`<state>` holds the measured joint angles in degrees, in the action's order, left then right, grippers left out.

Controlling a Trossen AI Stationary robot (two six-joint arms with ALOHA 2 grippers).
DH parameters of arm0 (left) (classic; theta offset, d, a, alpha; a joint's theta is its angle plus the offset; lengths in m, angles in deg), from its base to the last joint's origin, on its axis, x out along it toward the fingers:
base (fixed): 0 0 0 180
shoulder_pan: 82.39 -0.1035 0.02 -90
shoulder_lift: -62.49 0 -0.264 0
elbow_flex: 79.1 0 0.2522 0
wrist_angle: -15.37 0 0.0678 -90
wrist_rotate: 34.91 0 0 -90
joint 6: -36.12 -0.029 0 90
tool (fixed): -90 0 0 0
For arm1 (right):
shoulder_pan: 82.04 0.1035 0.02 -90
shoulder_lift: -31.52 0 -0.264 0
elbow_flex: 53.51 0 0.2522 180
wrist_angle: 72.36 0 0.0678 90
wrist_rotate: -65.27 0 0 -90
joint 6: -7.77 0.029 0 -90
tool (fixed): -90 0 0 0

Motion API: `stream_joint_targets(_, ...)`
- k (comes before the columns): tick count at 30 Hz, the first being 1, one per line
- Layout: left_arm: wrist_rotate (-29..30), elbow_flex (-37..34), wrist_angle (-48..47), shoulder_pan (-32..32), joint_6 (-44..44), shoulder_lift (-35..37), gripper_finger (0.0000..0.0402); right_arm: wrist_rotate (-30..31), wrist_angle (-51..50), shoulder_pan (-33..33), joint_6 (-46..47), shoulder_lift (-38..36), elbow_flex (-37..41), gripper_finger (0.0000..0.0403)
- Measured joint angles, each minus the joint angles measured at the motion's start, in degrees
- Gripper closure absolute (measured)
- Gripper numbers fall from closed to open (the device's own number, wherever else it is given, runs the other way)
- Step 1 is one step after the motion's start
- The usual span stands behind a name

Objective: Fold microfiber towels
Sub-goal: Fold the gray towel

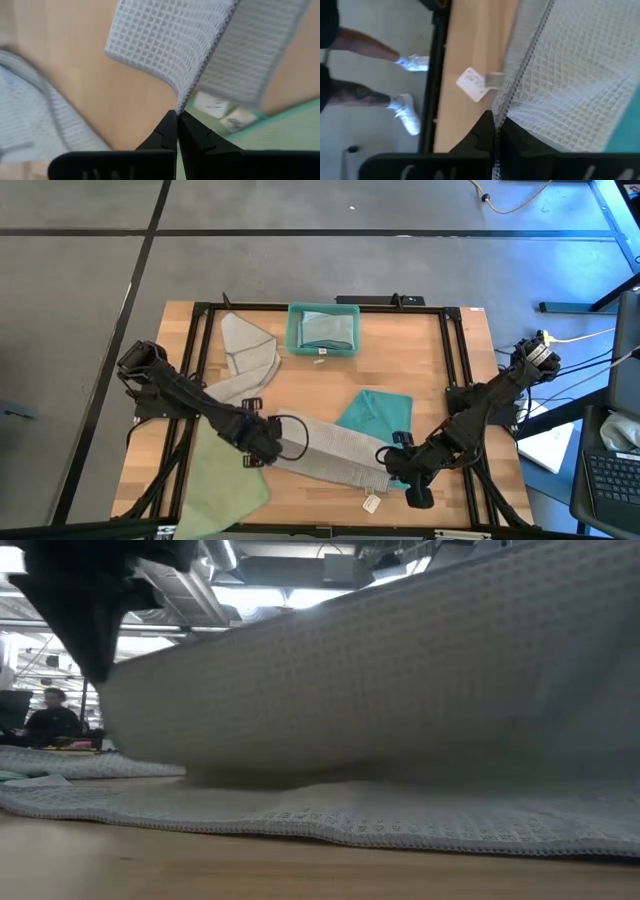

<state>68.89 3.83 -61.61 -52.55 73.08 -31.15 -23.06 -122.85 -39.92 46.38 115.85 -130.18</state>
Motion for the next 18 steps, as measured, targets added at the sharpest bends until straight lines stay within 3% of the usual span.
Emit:
stream_joint_targets(12, 0.1, -0.21, 4.29, 4.6, 4.96, -0.46, 0.0399, -0.41, 5.84, 0.75, 4.37, 0.04, 6.47, 0.0392)
stream_joint_targets(18, -0.01, -0.72, 7.53, 4.84, 4.96, -0.48, 0.0368, -0.27, 6.49, 0.75, 4.81, 0.04, 6.82, 0.0369)
